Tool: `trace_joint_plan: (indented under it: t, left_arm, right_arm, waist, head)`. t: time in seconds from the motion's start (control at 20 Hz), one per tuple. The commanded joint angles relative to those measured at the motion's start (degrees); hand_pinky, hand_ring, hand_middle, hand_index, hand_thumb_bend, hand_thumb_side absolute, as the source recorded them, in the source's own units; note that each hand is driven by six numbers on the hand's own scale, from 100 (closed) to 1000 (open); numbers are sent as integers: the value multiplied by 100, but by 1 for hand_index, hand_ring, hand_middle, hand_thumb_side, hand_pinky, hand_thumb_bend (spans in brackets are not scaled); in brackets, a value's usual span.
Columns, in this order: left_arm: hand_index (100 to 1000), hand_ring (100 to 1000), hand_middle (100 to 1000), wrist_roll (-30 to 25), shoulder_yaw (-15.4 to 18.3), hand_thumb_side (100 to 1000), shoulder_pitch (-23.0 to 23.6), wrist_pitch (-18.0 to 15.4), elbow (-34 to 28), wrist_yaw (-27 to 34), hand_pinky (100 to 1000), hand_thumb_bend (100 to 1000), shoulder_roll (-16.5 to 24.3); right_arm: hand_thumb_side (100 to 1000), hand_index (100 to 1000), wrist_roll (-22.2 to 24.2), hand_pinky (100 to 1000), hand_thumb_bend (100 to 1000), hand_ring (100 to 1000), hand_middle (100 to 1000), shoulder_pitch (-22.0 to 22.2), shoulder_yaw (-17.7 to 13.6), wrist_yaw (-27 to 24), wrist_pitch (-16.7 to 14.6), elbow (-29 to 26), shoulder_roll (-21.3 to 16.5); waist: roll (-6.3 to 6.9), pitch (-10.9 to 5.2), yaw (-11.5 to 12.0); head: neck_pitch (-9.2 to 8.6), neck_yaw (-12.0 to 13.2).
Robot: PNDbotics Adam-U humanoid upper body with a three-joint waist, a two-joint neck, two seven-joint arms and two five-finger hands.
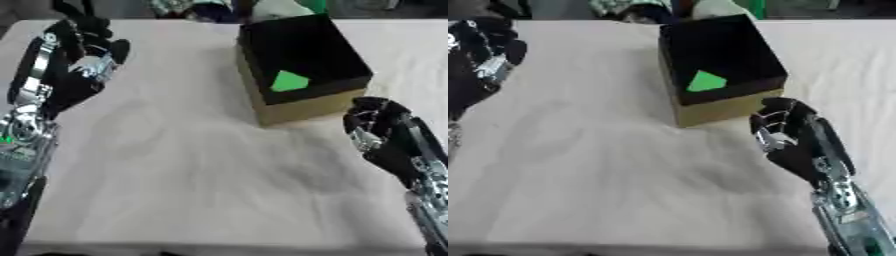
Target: Pick up objects on the table and place them in the box.
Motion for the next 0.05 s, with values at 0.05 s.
trace_joint_plan:
  t: [0.05]
  left_arm:
    - [735,656,616,-5,101,480,46,-222,-16,46,668,484,-29]
  right_arm:
    - [301,747,-38,571,253,606,604,-70,-62,51,-1,-112,-51]
  waist:
    - [1,-54,-8]
  head:
    - [34,-44]
